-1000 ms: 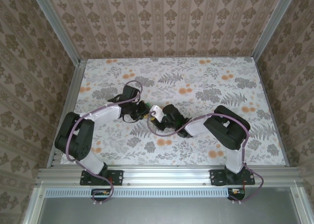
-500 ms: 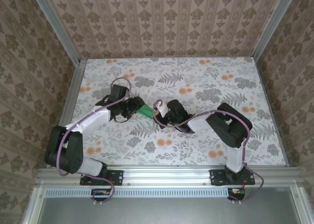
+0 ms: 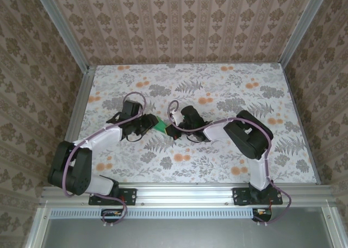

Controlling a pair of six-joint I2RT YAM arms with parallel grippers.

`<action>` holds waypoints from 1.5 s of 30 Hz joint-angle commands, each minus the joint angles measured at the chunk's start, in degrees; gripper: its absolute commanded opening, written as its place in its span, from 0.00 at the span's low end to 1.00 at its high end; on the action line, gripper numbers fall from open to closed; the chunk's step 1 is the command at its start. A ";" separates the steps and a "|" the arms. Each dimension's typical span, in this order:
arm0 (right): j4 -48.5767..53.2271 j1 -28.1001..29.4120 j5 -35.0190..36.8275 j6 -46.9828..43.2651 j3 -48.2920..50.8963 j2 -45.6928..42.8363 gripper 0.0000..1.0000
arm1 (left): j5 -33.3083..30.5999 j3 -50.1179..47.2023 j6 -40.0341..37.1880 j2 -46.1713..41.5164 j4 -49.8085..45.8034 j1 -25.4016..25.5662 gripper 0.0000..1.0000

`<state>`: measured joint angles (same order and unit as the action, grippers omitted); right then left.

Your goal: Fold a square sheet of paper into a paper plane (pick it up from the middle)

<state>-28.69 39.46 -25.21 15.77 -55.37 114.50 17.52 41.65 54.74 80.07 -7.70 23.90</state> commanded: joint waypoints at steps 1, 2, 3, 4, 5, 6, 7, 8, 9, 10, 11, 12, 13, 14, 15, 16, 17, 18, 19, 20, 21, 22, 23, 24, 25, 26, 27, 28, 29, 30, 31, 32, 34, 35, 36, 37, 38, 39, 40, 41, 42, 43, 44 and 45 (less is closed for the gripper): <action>3.18 -0.33 -3.38 3.87 -2.53 1.71 0.02 | -0.18 -0.70 -2.33 -0.89 1.79 -0.08 0.45; 3.57 -0.36 -3.67 4.49 -2.86 1.99 0.02 | -0.30 -0.80 -2.74 -0.88 1.73 -0.08 0.44; 3.80 -0.47 -4.06 5.10 -3.21 2.13 0.02 | -0.44 -0.86 -3.07 -0.81 1.75 -0.08 0.43; 4.06 -0.44 -4.46 5.76 -3.68 2.44 0.01 | -0.46 -0.88 -3.39 -0.59 1.73 -0.08 0.42; 4.59 -0.44 -4.90 6.30 -4.13 2.64 0.00 | -0.46 -0.81 -3.69 -0.39 1.67 -0.08 0.41; 5.21 -0.53 -5.17 6.90 -4.44 2.79 0.00 | -0.47 -0.79 -3.84 -0.17 1.73 -0.08 0.41; 5.79 -0.65 -5.20 7.67 -4.86 2.89 0.00 | -0.46 -0.85 -4.18 0.08 1.81 -0.01 0.41; 5.84 -0.78 -5.59 8.67 -4.99 2.98 0.00 | -0.38 -0.80 -4.35 0.37 1.89 0.01 0.40; 5.88 -0.94 -5.91 9.47 -5.03 3.08 0.00 | -0.38 -0.79 -4.59 0.58 2.07 0.01 0.40; 5.77 -1.18 -6.05 10.55 -4.97 3.02 0.00 | -0.29 -0.71 -4.79 0.82 2.21 0.01 0.40; 5.28 -1.45 -6.08 11.68 -4.83 2.95 0.00 | -0.21 -0.63 -4.96 1.06 2.41 0.01 0.40; 5.10 -1.70 -6.50 12.54 -4.83 2.96 0.00 | -0.10 -0.44 -5.20 1.30 2.43 0.01 0.40; 4.75 -1.99 -7.13 13.60 -4.91 3.26 0.00 | 0.04 -0.26 -5.41 1.58 2.50 0.01 0.40; 4.45 -2.28 -7.80 14.76 -5.11 3.56 0.00 | 0.14 -0.17 -5.57 1.90 2.76 0.08 0.40; 4.27 -2.45 -8.38 15.58 -5.25 3.63 0.00 | 0.35 -0.03 -5.71 2.22 2.91 0.09 0.40; 4.16 -2.63 -8.88 16.65 -5.50 3.88 0.00 | 0.62 0.09 -5.92 2.58 3.11 0.09 0.39; 3.78 -2.72 -9.49 17.64 -5.58 4.11 0.00 | 0.84 0.18 -6.14 2.92 3.37 0.15 0.39; 3.41 -2.80 -9.95 18.60 -5.62 4.26 0.00 | 0.78 0.25 -6.28 3.18 3.47 0.18 0.39; 2.78 -2.81 -10.73 19.68 -5.84 4.41 0.00 | 0.77 0.32 -6.43 3.43 3.57 0.18 0.38; 2.06 -2.90 -11.36 20.99 -5.82 4.64 0.00 | 0.64 0.43 -6.64 3.71 3.57 0.20 0.38; 1.52 -3.07 -11.80 22.17 -5.75 4.73 0.00 | 0.52 0.44 -6.75 3.94 3.65 0.18 0.37; 0.91 -3.23 -12.21 23.18 -5.75 4.72 0.00 | 0.55 0.45 -6.86 4.24 3.90 0.19 0.37; 0.49 -3.38 -12.55 24.32 -5.71 4.73 0.00 | 0.59 0.51 -7.08 4.35 4.09 0.20 0.36; -0.03 -3.53 -13.03 25.31 -5.71 4.73 0.00 | 0.64 0.48 -7.26 4.57 4.25 0.22 0.35; -0.39 -3.52 -13.46 26.17 -5.71 4.85 0.00 | 0.59 0.58 -7.36 4.78 4.39 0.18 0.35; -1.08 -3.60 -13.99 27.33 -5.76 5.02 0.00 | 0.52 0.58 -7.51 4.90 4.54 0.25 0.34; -1.76 -3.60 -14.48 28.53 -5.79 5.26 0.00 | 0.43 0.61 -7.62 5.02 4.69 0.20 0.34; -1.99 -3.60 -14.81 29.36 -5.95 5.45 0.00 | 0.33 0.56 -7.71 5.26 4.86 0.18 0.33; -2.29 -3.60 -14.93 30.29 -6.06 5.72 0.00 | 0.25 0.47 -7.72 5.43 4.97 0.25 0.32; -2.85 -3.60 -15.36 31.22 -6.27 5.99 0.00 | 0.24 0.37 -7.80 5.50 5.31 0.23 0.32; -3.18 -3.60 -15.71 32.08 -6.40 6.32 0.00 | 0.32 0.21 -7.79 5.62 5.70 0.23 0.31; -3.51 -3.60 -15.95 32.87 -6.56 6.56 0.00 | 0.32 0.09 -7.92 5.67 6.02 0.25 0.31; -3.60 -3.69 -16.01 33.85 -6.95 7.09 0.00 | 0.27 0.01 -8.14 5.77 6.29 0.27 0.30; -3.51 -3.66 -15.96 34.40 -7.02 7.34 0.00 | 0.03 -0.14 -8.33 5.83 6.34 0.27 0.29; -3.31 -3.72 -15.93 34.89 -7.20 7.49 0.00 | -0.09 -0.20 -8.42 5.93 6.42 0.27 0.28; -3.31 -3.78 -15.99 35.28 -7.29 7.77 0.00 | -0.22 -0.25 -8.62 5.93 6.54 0.31 0.28; -3.10 -3.86 -16.01 35.81 -7.51 8.08 0.00 | -0.31 -0.46 -8.71 6.04 6.75 0.28 0.27; -2.70 -3.87 -16.02 36.17 -7.72 8.33 0.00 | -0.43 -0.53 -8.73 6.28 6.92 0.28 0.26; -2.04 -3.91 -15.93 36.28 -7.91 8.52 0.00 | -0.47 -0.68 -8.84 6.46 7.13 0.28 0.26; -1.39 -3.95 -15.55 36.32 -8.04 8.69 0.00 | -0.40 -0.71 -8.86 6.72 7.48 0.32 0.25; -0.92 -3.95 -15.49 36.36 -8.20 8.89 0.00 | -0.29 -0.76 -8.85 6.99 7.74 0.27 0.25; -0.53 -4.04 -15.42 36.54 -8.28 9.12 0.00 | -0.08 -0.80 -8.86 7.26 8.14 0.27 0.24; -0.43 -4.15 -15.25 36.86 -8.25 9.27 0.00 | 0.14 -0.75 -8.97 7.63 8.59 0.27 0.23; -0.30 -4.28 -15.07 37.04 -8.19 9.35 0.00 | 0.28 -0.62 -9.03 8.02 8.94 0.27 0.23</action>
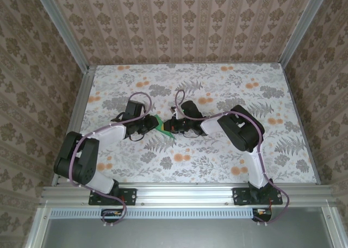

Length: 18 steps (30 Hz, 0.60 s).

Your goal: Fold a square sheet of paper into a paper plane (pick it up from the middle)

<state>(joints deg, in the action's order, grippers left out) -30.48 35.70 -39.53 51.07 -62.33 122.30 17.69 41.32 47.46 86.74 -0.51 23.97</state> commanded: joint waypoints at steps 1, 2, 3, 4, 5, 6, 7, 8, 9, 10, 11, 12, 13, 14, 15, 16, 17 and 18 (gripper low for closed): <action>1.65 -0.61 -0.65 1.83 -1.27 1.70 0.00 | 0.17 -0.19 -1.86 1.70 1.91 0.22 0.22; 1.93 -0.70 -0.63 1.84 -1.29 1.78 0.00 | 0.15 -0.03 -1.85 2.08 1.99 0.20 0.22; 2.30 -0.71 -0.63 1.85 -1.44 1.88 0.00 | 0.26 0.06 -1.96 2.50 2.18 0.20 0.22; 2.35 -0.71 -0.63 1.84 -1.40 1.87 0.00 | 0.31 0.14 -1.93 2.84 2.35 0.20 0.21; 2.38 -0.72 -0.61 1.84 -1.45 2.10 0.00 | 0.45 0.33 -1.94 3.13 2.75 0.20 0.21; 2.46 -0.68 -0.70 1.91 -1.51 2.23 0.00 | 0.66 0.42 -1.94 3.42 3.14 0.20 0.21; 2.42 -0.71 -0.64 1.93 -1.55 2.26 0.00 | 0.72 0.60 -1.93 3.77 3.32 0.21 0.20; 2.49 -0.72 -0.78 1.88 -1.53 2.32 0.00 | 0.84 0.75 -2.02 4.01 3.66 0.23 0.20; 2.69 -0.72 -0.74 1.92 -1.58 2.42 0.00 | 0.90 0.79 -2.04 4.21 3.92 0.24 0.20; 2.77 -0.73 -0.74 1.89 -1.69 2.44 0.00 | 0.93 0.91 -2.16 4.44 4.12 0.21 0.20; 2.85 -0.73 -0.82 1.91 -1.66 2.48 0.00 | 0.86 1.15 -2.19 4.65 4.18 0.20 0.20; 2.95 -0.78 -0.88 1.91 -1.79 2.51 0.00 | 0.78 1.26 -2.37 5.05 4.12 0.24 0.19; 2.96 -0.81 -0.91 1.97 -1.85 2.72 0.00 | 0.69 1.41 -2.37 5.27 4.12 0.20 0.19; 2.96 -0.81 -0.98 1.97 -1.90 2.68 0.00 | 0.68 1.49 -2.39 5.61 4.23 0.20 0.19; 3.06 -0.80 -1.12 1.92 -1.97 2.83 0.00 | 0.76 1.54 -2.38 6.02 4.37 0.20 0.19; 3.10 -0.81 -1.18 1.92 -2.02 2.80 0.00 | 0.77 1.52 -2.29 6.23 4.71 0.23 0.19; 3.10 -0.77 -1.24 1.95 -1.93 2.75 0.00 | 0.76 1.57 -2.20 6.64 4.94 0.23 0.18; 3.11 -0.80 -1.34 1.93 -1.99 2.77 0.00 | 0.76 1.62 -2.11 6.99 4.94 0.25 0.18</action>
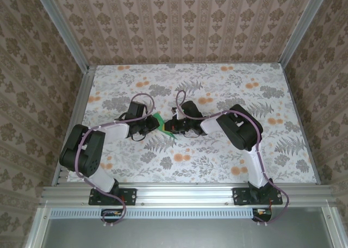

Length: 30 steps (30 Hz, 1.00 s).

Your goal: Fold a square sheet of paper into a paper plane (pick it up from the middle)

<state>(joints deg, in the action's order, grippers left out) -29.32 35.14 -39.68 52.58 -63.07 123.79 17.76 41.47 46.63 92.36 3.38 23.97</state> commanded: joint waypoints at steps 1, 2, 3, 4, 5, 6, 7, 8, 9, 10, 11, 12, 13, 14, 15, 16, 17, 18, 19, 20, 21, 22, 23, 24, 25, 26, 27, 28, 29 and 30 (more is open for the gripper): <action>1.93 -0.22 -1.26 0.42 -1.33 1.29 0.00 | 0.62 1.56 -1.24 1.57 1.07 0.20 0.18; 1.90 -0.24 -1.44 0.42 -1.39 1.28 0.00 | 0.64 1.68 -1.14 1.93 1.06 0.18 0.18; 2.00 -0.24 -1.60 0.42 -1.44 1.22 0.01 | 0.54 1.72 -1.10 2.16 1.07 0.13 0.18; 2.05 -0.24 -1.76 0.38 -1.47 1.08 0.01 | 0.52 1.79 -1.02 2.39 1.18 0.14 0.18; 2.05 -0.33 -1.93 0.27 -1.46 1.03 0.03 | 0.43 1.90 -0.98 2.49 1.09 0.14 0.17; 2.05 -0.33 -2.13 0.18 -1.48 0.89 0.04 | 0.31 1.86 -0.97 2.56 1.04 0.12 0.17; 1.99 -0.40 -2.43 0.09 -1.49 0.78 0.05 | 0.20 1.91 -0.87 2.65 1.12 0.16 0.17; 2.06 -0.50 -2.80 -0.02 -1.46 0.60 0.06 | 0.11 1.98 -0.87 2.57 1.04 0.12 0.17; 1.85 -0.59 -2.98 -0.25 -1.32 0.26 0.08 | 0.04 2.01 -0.91 2.61 0.93 0.12 0.17; 2.01 -0.68 -3.25 -0.58 -1.27 0.00 0.09 | -0.08 1.99 -0.76 2.59 0.87 0.07 0.17; 2.50 -0.77 -3.38 -1.17 -1.32 -0.28 0.11 | -0.17 2.10 -0.77 2.63 0.69 0.03 0.17; 2.98 -0.85 -3.46 -1.73 -1.33 -0.64 0.12 | -0.26 2.12 -0.80 2.66 0.59 0.00 0.17; 3.53 -0.85 -3.60 -2.23 -1.27 -0.89 0.12 | -0.18 2.21 -0.75 2.80 0.49 -0.06 0.17; 3.94 -0.84 -3.73 -2.60 -1.32 -1.16 0.14 | -0.18 2.37 -0.67 2.91 0.40 -0.06 0.17; 4.32 -0.86 -3.90 -3.02 -1.28 -1.47 0.15 | -0.18 2.58 -0.67 3.11 0.29 -0.06 0.17; 4.58 -0.92 -4.00 -3.24 -1.28 -1.72 0.15 | -0.14 2.71 -0.66 3.25 0.30 -0.06 0.17; 5.07 -0.95 -4.09 -3.64 -1.27 -2.08 0.16 | -0.09 2.77 -0.62 3.36 0.27 -0.06 0.17; 5.61 -0.99 -3.96 -4.11 -1.22 -2.31 0.17 | -0.09 2.97 -0.53 3.52 0.21 -0.06 0.17; 6.19 -1.03 -3.87 -4.47 -1.22 -2.58 0.17 | -0.08 3.13 -0.45 3.62 0.14 -0.07 0.17; 6.89 -1.10 -3.75 -4.95 -1.16 -2.81 0.18 | -0.08 3.29 -0.40 3.80 -0.10 -0.06 0.17; 7.22 -1.20 -3.74 -5.43 -0.97 -3.02 0.19 | -0.05 3.43 -0.32 3.96 -0.20 -0.10 0.17; 7.62 -1.30 -3.67 -5.84 -0.79 -3.37 0.20 | 0.08 3.67 -0.31 4.24 -0.26 -0.13 0.17; 8.03 -1.38 -3.52 -6.27 -0.65 -3.71 0.21 | 0.16 3.87 -0.23 4.38 -0.47 -0.14 0.17; 8.45 -1.47 -3.56 -6.79 -0.44 -3.93 0.21 | 0.32 4.05 -0.20 4.52 -0.46 -0.10 0.17; 9.05 -1.47 -3.48 -7.39 -0.32 -4.22 0.22 | 0.47 4.17 -0.10 4.62 -0.56 -0.07 0.17; 9.82 -1.55 -3.34 -8.15 -0.24 -4.64 0.23 | 0.55 4.46 -0.05 4.85 -0.71 -0.15 0.17; 10.51 -1.56 -3.23 -8.70 -0.24 -4.91 0.23 | 0.60 4.58 -0.06 4.92 -0.81 -0.10 0.17; 11.08 -1.64 -3.13 -9.30 -0.22 -5.06 0.23 | 0.74 4.91 -0.02 5.12 -0.92 -0.15 0.18; 11.37 -1.65 -3.03 -9.50 -0.16 -5.06 0.23 | 0.96 5.17 0.00 5.24 -1.08 -0.14 0.18; 11.39 -1.70 -3.08 -9.51 -0.14 -4.97 0.23 | 1.07 5.42 0.04 5.36 -1.07 -0.15 0.18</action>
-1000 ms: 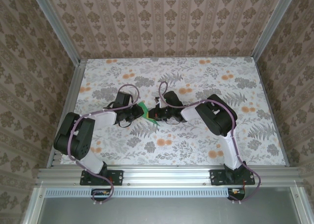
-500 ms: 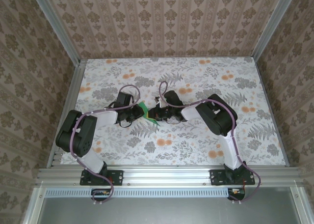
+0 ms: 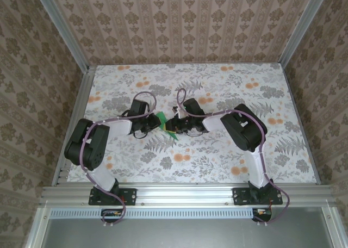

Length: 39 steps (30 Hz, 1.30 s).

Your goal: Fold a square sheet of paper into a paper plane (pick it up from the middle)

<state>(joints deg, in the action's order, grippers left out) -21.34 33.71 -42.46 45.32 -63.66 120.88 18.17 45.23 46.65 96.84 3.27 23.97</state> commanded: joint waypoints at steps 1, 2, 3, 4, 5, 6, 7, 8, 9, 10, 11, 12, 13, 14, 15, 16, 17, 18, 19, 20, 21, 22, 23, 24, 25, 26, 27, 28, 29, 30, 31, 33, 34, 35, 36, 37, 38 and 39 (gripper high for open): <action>3.42 -0.36 -0.26 -2.18 0.46 -2.00 0.22 | 0.72 1.79 -0.03 0.98 -0.93 -0.15 0.18; 3.41 -0.32 -0.09 -2.14 0.44 -1.91 0.20 | 0.84 1.98 0.02 0.90 -0.89 -0.15 0.18; 3.49 -0.40 0.19 -1.95 0.46 -1.91 0.19 | 0.90 2.13 -0.06 0.92 -0.92 -0.08 0.18; 3.47 -0.40 0.51 -1.83 0.46 -1.95 0.17 | 0.92 2.27 -0.16 0.81 -1.02 -0.14 0.18; 3.36 -0.38 0.62 -1.66 0.40 -1.91 0.15 | 0.97 2.48 -0.29 0.83 -1.15 -0.09 0.18; 3.41 -0.50 0.77 -1.44 0.37 -1.96 0.13 | 0.98 2.62 -0.33 0.82 -1.18 -0.08 0.18; 3.32 -0.53 0.96 -1.10 0.36 -1.98 0.11 | 1.30 2.83 -0.51 0.87 -1.15 -0.10 0.18; 3.09 -0.62 1.06 -0.54 0.32 -1.96 0.10 | 1.73 2.93 -0.59 0.68 -0.79 -0.12 0.18; 2.76 -0.73 0.99 -0.10 0.37 -1.96 0.08 | 2.15 2.75 -0.69 0.51 -0.18 -0.06 0.18; 2.50 -0.79 0.99 0.55 0.43 -1.80 0.08 | 2.54 2.56 -0.77 0.21 0.57 -0.07 0.18; 2.05 -0.97 0.85 1.39 0.53 -1.66 0.07 | 2.75 2.51 -1.05 -0.09 1.07 -0.11 0.18; 1.34 -1.10 0.57 2.17 0.63 -1.66 0.06 | 3.03 2.55 -1.33 -0.21 1.42 -0.10 0.18; 0.45 -1.26 0.17 3.11 0.79 -1.46 0.06 | 3.48 2.66 -1.67 -0.40 1.78 -0.06 0.18; -0.72 -1.45 -0.40 4.39 0.96 -1.35 0.05 | 3.91 2.61 -1.74 -0.42 2.31 -0.06 0.18; -1.90 -1.63 -1.00 5.39 1.12 -1.22 0.05 | 4.18 2.66 -1.82 -0.42 2.51 0.02 0.18; -3.32 -1.80 -1.66 6.88 1.29 -1.10 0.05 | 4.15 2.74 -2.06 -0.34 2.48 0.03 0.18; -4.08 -1.90 -2.20 7.74 1.35 -1.09 0.05 | 3.96 2.71 -2.03 -0.17 2.45 0.03 0.18; -4.03 -1.92 -2.51 7.98 1.19 -1.12 0.05 | 3.68 2.82 -1.95 0.05 2.40 0.03 0.18; -3.76 -1.87 -2.63 7.97 0.98 -1.19 0.05 | 3.54 2.86 -1.84 0.38 2.40 0.03 0.18; -3.21 -1.90 -2.63 7.79 0.90 -1.18 0.05 | 3.69 2.99 -1.70 0.62 2.71 0.03 0.18; -2.52 -1.90 -2.63 7.40 0.82 -1.32 0.06 | 3.84 3.15 -1.50 0.98 2.99 0.03 0.18; -1.59 -1.90 -2.47 6.84 0.67 -1.44 0.06 | 3.89 3.42 -1.33 1.31 3.06 0.03 0.18; -0.69 -1.92 -2.33 6.42 0.58 -1.68 0.06 | 3.89 3.65 -1.23 1.57 3.32 0.03 0.18; -0.04 -1.88 -2.30 6.21 0.53 -1.71 0.06 | 4.06 3.63 -1.13 1.69 3.82 0.03 0.18; 0.58 -1.90 -2.18 6.07 0.53 -1.81 0.06 | 4.30 3.62 -0.96 1.71 4.74 0.03 0.18; 1.15 -1.90 -2.19 5.87 0.49 -1.95 0.06 | 4.33 3.76 -0.94 1.69 5.00 0.03 0.17; 1.82 -1.90 -2.11 5.74 0.53 -2.09 0.06 | 4.33 3.88 -0.95 1.69 4.99 0.07 0.18; 2.48 -1.90 -2.04 5.49 0.47 -2.39 0.06 | 4.17 3.96 -1.12 1.54 5.16 0.03 0.17; 3.23 -1.91 -2.10 5.30 0.59 -2.62 0.05 | 4.12 4.06 -1.26 1.43 5.24 0.03 0.17; 3.61 -1.88 -2.10 5.15 0.80 -2.83 0.05 | 3.91 4.11 -1.35 1.43 5.14 0.03 0.17; 3.98 -1.90 -2.10 4.97 1.13 -3.26 0.06 | 3.65 4.30 -1.48 1.55 4.75 0.03 0.17; 4.41 -1.90 -2.32 4.87 1.80 -3.84 0.05 | 3.25 4.27 -1.57 1.80 4.32 0.03 0.17; 4.17 -1.90 -2.52 5.02 2.19 -4.27 0.06 | 3.23 4.16 -1.63 2.08 4.29 0.03 0.16; 4.07 -1.90 -2.62 5.12 2.62 -4.56 0.06 | 3.02 4.04 -1.50 2.34 4.29 0.02 0.16; 4.09 -1.90 -2.77 5.06 2.89 -4.81 0.06 | 2.99 3.89 -1.39 2.75 4.29 0.03 0.16; 4.07 -1.90 -2.86 5.13 3.05 -4.92 0.06 | 2.85 3.74 -1.32 2.99 4.33 0.09 0.16; 4.06 -1.94 -2.81 5.06 3.25 -5.14 0.07 | 2.68 3.65 -1.24 3.27 4.22 0.12 0.16; 4.01 -1.98 -2.81 5.03 3.36 -5.18 0.07 | 2.61 3.64 -1.22 3.61 4.12 0.16 0.16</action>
<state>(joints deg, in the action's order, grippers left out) -19.00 31.97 -43.81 50.98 -61.32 117.75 21.34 48.27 46.39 99.00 7.20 23.97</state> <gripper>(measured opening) 0.069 0.158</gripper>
